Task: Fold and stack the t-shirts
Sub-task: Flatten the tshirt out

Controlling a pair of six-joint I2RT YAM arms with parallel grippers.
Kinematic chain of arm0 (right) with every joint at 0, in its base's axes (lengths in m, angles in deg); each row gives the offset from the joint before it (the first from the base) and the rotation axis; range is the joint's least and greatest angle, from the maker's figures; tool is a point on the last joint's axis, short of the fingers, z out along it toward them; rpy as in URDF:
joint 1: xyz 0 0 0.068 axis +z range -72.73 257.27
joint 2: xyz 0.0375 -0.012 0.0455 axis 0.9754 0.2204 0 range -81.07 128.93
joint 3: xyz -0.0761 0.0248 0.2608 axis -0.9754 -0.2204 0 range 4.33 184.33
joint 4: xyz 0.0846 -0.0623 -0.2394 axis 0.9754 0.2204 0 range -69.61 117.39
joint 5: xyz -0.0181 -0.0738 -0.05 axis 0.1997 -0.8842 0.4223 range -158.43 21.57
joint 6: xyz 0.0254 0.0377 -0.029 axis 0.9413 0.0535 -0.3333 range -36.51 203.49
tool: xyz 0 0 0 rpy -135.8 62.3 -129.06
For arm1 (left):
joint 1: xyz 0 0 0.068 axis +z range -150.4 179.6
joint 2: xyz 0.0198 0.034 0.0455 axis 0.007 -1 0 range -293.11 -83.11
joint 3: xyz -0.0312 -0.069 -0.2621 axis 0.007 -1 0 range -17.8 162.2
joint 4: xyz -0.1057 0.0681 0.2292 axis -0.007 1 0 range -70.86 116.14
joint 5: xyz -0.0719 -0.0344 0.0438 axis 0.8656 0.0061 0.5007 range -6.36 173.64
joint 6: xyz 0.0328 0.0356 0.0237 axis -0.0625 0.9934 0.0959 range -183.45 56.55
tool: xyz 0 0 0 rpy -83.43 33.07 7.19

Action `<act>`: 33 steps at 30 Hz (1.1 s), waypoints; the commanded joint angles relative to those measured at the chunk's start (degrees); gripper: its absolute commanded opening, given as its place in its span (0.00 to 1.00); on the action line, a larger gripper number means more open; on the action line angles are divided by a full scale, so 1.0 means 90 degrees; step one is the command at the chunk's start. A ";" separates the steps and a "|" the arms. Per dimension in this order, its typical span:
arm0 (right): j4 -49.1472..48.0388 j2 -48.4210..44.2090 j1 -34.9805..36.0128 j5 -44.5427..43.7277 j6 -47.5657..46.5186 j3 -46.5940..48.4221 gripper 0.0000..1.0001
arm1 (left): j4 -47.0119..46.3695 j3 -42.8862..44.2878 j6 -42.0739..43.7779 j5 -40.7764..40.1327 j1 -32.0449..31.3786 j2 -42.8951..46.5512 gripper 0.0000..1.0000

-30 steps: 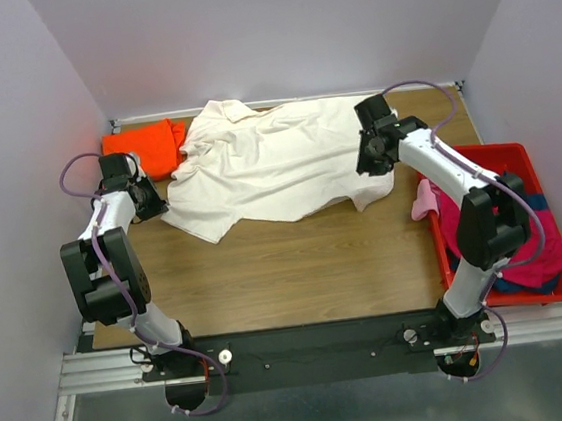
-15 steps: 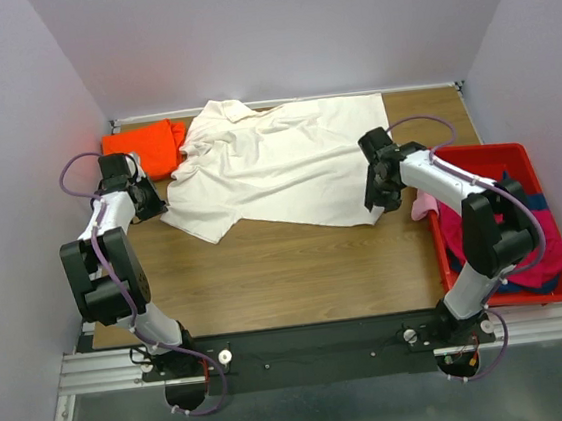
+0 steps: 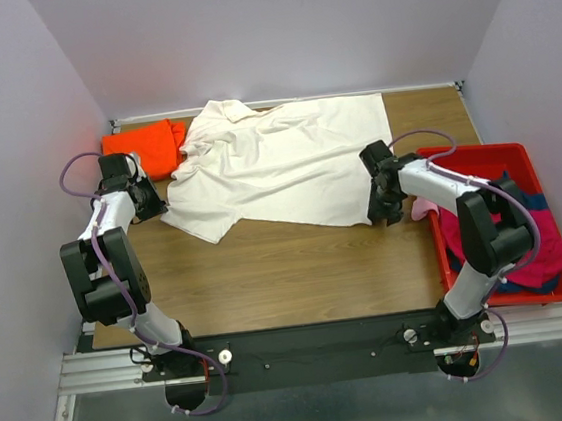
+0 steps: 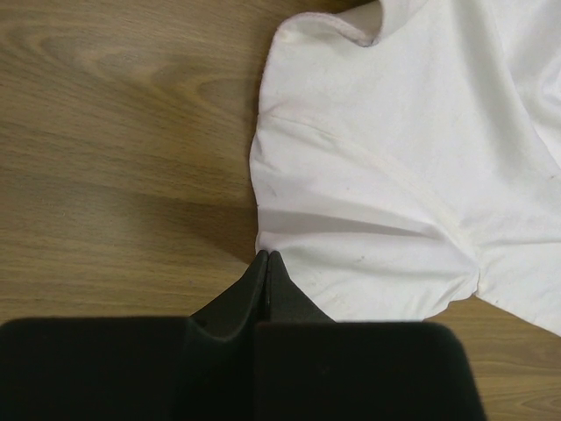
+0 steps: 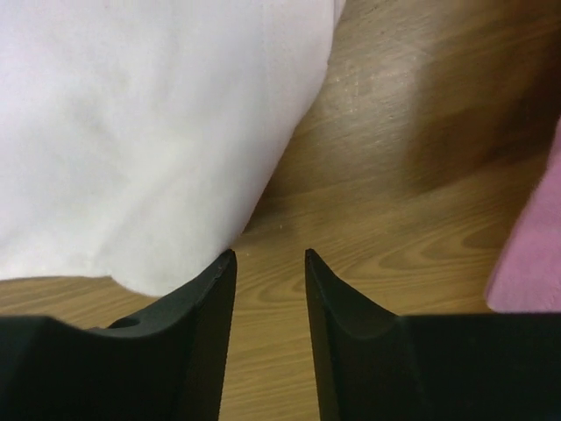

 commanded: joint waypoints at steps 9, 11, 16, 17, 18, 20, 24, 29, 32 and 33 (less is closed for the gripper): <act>-0.0616 0.0764 0.0008 0.0156 -0.0193 0.1119 0.50 | 0.0054 -0.0138 0.0107 0.0009 0.0051 0.0114 0.00; -0.0654 0.0686 0.0008 0.0098 -0.0222 0.1236 0.50 | 0.0044 -0.0157 0.0107 -0.0010 0.0061 0.0124 0.00; -0.0772 0.0792 0.0008 0.0010 -0.0329 0.1363 0.54 | -0.0014 -0.0235 0.0087 0.0029 0.0071 0.0095 0.00; -0.0772 0.0831 0.0008 0.0058 -0.0349 0.1373 0.54 | 0.0005 -0.0226 0.0107 0.0058 0.0061 0.0085 0.00; -0.0772 0.0900 0.0008 0.0097 -0.0339 0.1373 0.54 | 0.0005 -0.0226 0.0097 0.0048 0.0071 0.0075 0.00; -0.0772 0.0842 -0.0002 0.0224 -0.0271 0.1364 0.54 | 0.0015 -0.0216 0.0126 0.0029 0.0061 0.0075 0.00; -0.0762 0.0316 -0.0002 0.0205 -0.0193 0.1140 0.56 | 0.0025 -0.0216 0.0136 0.0000 0.0061 0.0094 0.00; -0.0684 -0.0514 0.0008 0.0098 -0.0067 0.0312 0.61 | -0.0014 -0.0255 0.0117 0.0077 0.0061 0.0065 0.00; -0.0626 -0.0633 0.0008 0.0068 0.0167 -0.0071 0.59 | 0.0005 -0.0245 0.0117 0.0107 0.0061 0.0065 0.00; -0.0616 -0.0643 0.0008 0.0068 0.0217 -0.0275 0.57 | 0.0005 -0.0235 0.0107 0.0097 0.0071 0.0085 0.00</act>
